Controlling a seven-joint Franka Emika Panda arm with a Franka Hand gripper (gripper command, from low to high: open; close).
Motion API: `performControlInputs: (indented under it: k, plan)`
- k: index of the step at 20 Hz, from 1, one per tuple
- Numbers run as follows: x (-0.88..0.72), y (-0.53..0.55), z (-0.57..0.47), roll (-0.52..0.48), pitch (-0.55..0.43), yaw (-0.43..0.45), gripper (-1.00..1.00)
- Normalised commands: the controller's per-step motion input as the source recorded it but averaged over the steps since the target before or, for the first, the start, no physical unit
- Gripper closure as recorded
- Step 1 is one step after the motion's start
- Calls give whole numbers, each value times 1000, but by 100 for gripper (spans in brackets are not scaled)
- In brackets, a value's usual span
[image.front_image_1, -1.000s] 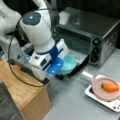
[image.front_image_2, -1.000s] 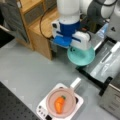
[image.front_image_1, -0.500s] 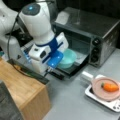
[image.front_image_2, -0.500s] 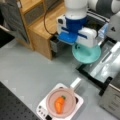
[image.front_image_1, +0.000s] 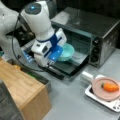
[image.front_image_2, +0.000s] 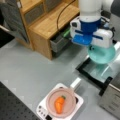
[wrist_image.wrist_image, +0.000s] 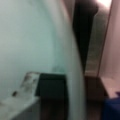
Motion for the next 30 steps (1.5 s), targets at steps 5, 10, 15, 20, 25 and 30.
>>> performControlInputs:
  k: [5, 10, 15, 20, 25, 30]
  plan:
    - [-575, 273, -189, 99, -219, -164, 100]
    - [-387, 325, -131, 67, -191, -222, 100]
    - [-240, 288, -1, 102, -114, -201, 100]
    - [-78, 204, -47, 294, -79, -98, 100]
    - [40, 105, -84, 222, -80, -60, 100]
    - [167, 76, -103, 114, -71, -33, 100]
